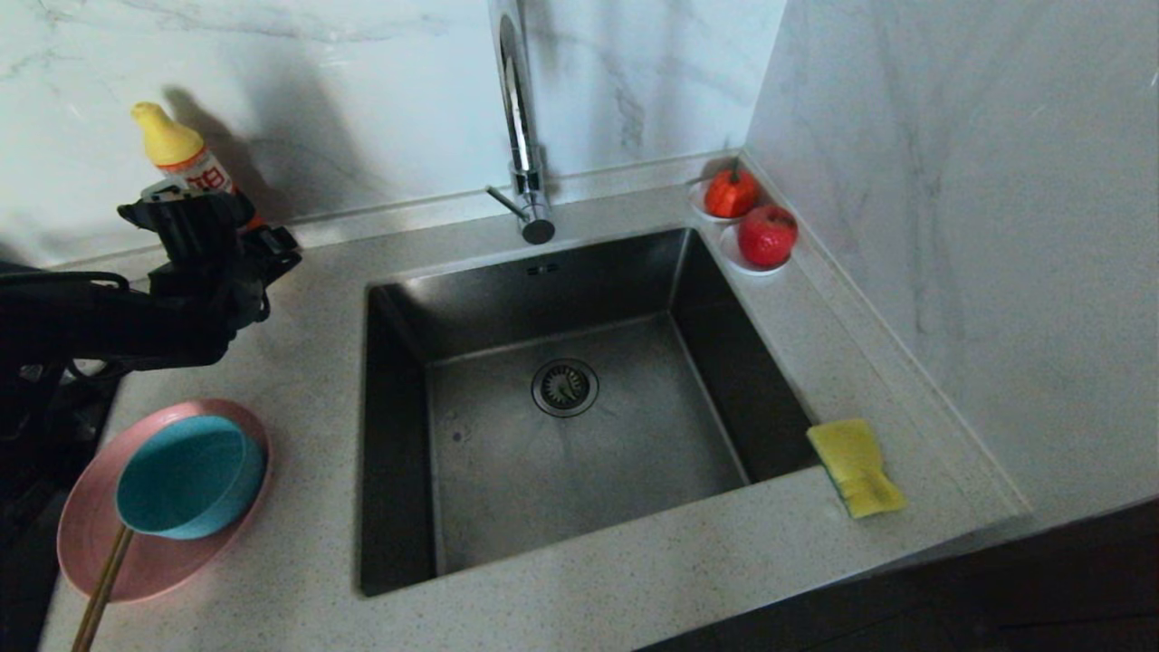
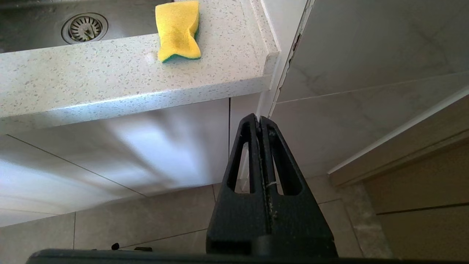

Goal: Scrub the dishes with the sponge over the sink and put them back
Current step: Grab the dish soap

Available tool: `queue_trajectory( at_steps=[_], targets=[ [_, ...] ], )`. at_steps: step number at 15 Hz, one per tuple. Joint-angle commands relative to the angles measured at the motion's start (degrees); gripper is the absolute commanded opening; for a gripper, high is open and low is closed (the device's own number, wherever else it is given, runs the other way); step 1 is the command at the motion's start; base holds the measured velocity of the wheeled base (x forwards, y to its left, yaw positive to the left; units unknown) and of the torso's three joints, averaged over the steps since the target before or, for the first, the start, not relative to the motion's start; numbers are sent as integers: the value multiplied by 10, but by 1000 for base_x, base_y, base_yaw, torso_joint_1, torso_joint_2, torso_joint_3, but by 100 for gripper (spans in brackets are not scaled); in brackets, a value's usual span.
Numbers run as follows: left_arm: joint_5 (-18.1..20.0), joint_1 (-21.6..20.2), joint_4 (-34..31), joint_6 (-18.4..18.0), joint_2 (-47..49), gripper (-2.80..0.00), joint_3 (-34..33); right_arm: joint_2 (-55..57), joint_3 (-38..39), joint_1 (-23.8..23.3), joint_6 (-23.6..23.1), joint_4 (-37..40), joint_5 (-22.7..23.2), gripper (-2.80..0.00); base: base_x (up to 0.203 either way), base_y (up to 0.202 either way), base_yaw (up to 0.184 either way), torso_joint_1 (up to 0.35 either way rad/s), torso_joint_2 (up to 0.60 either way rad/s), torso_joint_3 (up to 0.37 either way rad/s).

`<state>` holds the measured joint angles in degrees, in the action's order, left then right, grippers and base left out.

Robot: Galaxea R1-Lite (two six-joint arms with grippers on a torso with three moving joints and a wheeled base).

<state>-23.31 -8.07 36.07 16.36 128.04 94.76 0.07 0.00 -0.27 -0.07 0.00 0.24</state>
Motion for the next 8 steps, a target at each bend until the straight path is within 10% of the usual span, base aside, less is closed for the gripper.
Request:
queue_trajectory(
  at_steps=[1,8],
  targets=[
    [-2,0,2,2,2,0,7,0,0,0,0,0,0,-280,0,0,0,0,0,0],
    [-2,1,1,0,26,0,23,0,0,0,0,0,0,-280,0,0,0,0,0,0]
  ],
)
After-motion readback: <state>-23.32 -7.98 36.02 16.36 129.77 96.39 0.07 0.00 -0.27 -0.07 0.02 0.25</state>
